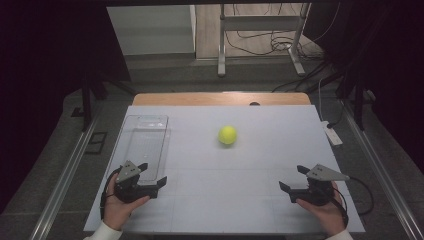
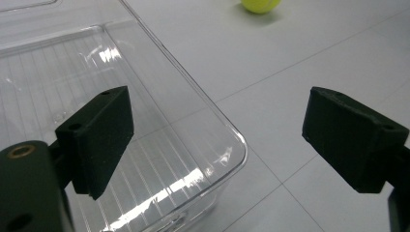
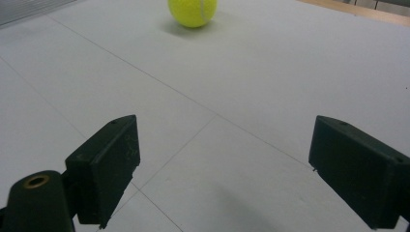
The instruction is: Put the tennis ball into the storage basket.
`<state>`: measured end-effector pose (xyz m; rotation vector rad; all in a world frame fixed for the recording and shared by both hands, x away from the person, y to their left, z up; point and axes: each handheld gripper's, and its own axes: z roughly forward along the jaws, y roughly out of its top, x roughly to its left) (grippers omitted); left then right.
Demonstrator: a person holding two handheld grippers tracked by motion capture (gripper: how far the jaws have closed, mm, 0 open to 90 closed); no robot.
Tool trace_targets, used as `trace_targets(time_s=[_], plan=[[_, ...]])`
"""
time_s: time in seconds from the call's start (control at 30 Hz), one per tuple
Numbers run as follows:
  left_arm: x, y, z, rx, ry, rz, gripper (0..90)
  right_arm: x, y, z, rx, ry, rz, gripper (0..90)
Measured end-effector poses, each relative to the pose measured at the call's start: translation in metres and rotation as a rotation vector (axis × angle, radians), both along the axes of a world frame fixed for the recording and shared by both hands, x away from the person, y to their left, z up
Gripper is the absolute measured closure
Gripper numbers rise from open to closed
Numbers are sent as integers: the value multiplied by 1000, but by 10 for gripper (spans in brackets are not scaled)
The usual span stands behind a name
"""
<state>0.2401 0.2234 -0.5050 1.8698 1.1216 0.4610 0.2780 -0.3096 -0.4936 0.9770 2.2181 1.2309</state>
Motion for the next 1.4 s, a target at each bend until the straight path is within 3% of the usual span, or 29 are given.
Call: trace_targets(time_s=[0.67, 1.4], plan=[[-2, -1, 3, -3, -5, 5, 125, 1, 1, -1, -3, 4, 6, 118], [1, -14, 22, 13, -17, -9, 131, 1, 0, -1, 5, 9, 5, 119]])
